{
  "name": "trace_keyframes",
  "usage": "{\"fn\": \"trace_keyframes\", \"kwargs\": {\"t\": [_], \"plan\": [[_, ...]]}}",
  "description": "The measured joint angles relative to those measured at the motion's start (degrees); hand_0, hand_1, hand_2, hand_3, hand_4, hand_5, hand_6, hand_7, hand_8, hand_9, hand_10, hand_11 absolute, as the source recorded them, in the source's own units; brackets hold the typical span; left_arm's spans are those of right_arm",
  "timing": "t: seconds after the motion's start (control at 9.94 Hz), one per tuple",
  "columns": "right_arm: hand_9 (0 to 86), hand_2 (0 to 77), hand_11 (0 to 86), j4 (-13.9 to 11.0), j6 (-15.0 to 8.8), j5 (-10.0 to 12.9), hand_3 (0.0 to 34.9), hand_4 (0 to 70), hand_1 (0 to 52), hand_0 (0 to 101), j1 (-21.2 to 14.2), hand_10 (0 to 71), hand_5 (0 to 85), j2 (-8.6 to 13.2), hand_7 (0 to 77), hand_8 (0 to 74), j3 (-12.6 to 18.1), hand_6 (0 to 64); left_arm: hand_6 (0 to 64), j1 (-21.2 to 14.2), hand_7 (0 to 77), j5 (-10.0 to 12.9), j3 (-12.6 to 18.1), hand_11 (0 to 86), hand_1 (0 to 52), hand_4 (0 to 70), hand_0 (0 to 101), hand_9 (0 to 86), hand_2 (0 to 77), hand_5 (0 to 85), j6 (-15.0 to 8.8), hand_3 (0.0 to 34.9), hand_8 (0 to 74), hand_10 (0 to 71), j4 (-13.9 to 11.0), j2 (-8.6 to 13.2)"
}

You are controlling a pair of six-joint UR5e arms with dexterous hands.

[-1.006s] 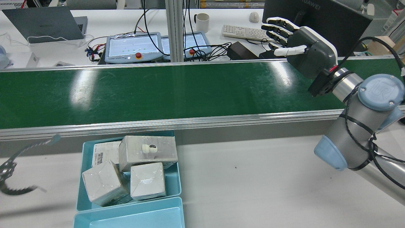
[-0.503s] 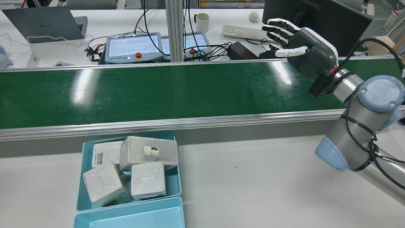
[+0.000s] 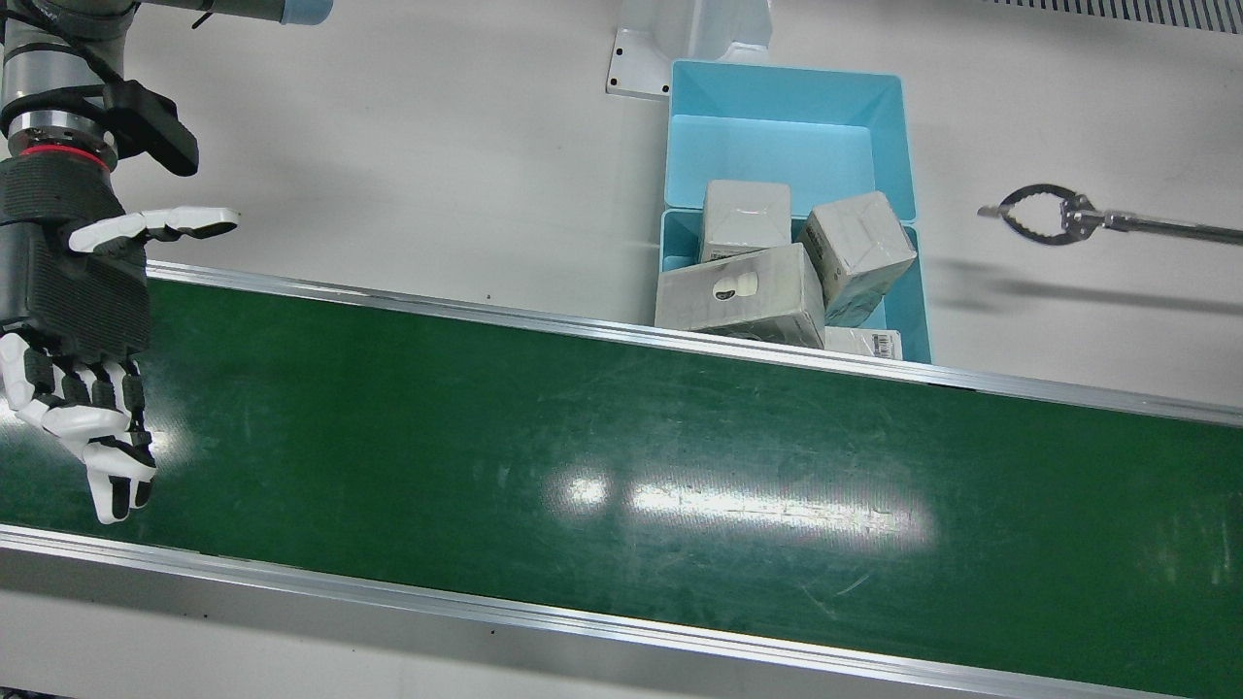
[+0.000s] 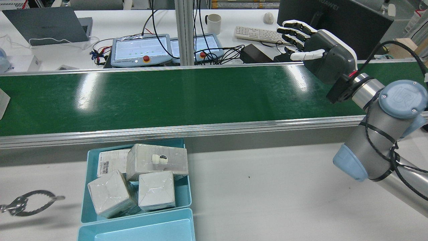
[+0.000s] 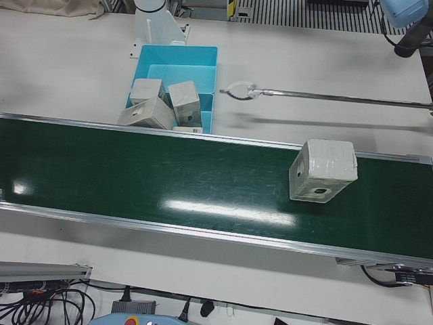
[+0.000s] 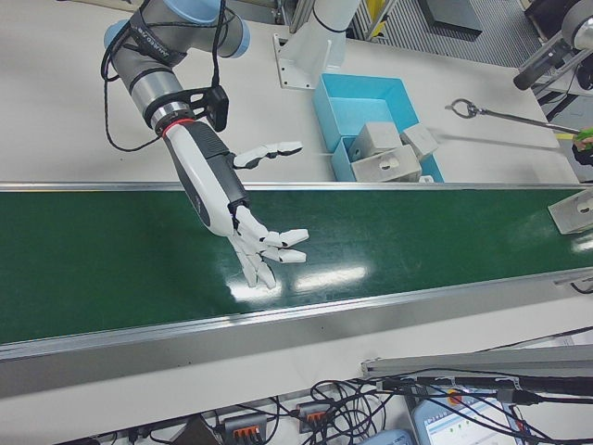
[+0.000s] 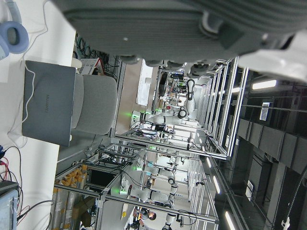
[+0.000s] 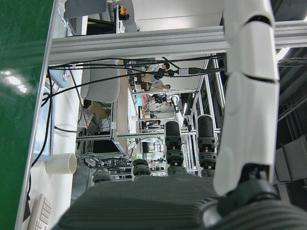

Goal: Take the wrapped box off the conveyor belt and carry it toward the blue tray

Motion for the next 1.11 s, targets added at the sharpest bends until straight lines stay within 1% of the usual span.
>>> {"fn": "trace_keyframes", "kwargs": {"t": [0.1, 0.2, 0.7, 0.8, 1.11], "plan": [[6.5, 12.0, 1.6, 0.0, 0.0, 0.0, 18.2, 8.2, 13.6, 48, 0.0, 0.0, 33.3, 0.0, 22.4, 0.5, 0.0, 1.6, 0.0, 0.0, 0.0, 0.0, 0.0, 0.0, 0.0, 0.0, 0, 0.0, 0.5, 1.1, 0.0, 0.0, 0.0, 0.5, 0.0, 0.0], [6.5, 11.4, 1.6, 0.0, 0.0, 0.0, 19.4, 8.2, 13.6, 48, 0.0, 0.0, 33.3, 0.0, 22.4, 0.5, 0.0, 1.6, 0.0, 0.0, 0.0, 0.0, 0.0, 0.0, 0.0, 0.0, 0, 0.0, 0.5, 1.1, 0.0, 0.0, 0.0, 0.5, 0.0, 0.0], [6.5, 11.4, 1.6, 0.0, 0.0, -0.1, 19.0, 8.2, 13.6, 48, -0.1, 0.0, 33.3, 0.0, 22.4, 0.5, 0.1, 1.1, 0.0, 0.0, 0.5, 0.0, 0.0, 0.0, 0.0, 0.0, 0, 0.0, 0.5, 1.1, 0.0, 0.0, 0.0, 0.0, 0.0, 0.0], [6.5, 11.4, 1.6, 0.0, 0.0, 0.0, 20.1, 8.2, 13.6, 48, -0.1, 0.0, 33.3, 0.0, 21.8, 0.5, 0.1, 1.1, 0.0, 0.0, 0.5, 0.0, 0.0, 0.0, 0.0, 0.0, 0, 0.0, 0.5, 1.1, 0.0, 0.0, 0.0, 0.0, 0.0, 0.0], [6.5, 12.0, 1.6, 0.1, 0.0, 0.0, 20.9, 8.2, 13.6, 48, -0.3, 0.0, 33.3, 0.0, 21.8, 0.5, 0.0, 1.1, 0.0, 0.0, 0.0, 0.0, 0.0, 0.0, 0.0, 0.0, 0, 0.0, 1.1, 1.1, 0.0, 0.0, 0.0, 0.0, 0.0, 0.0]]}}
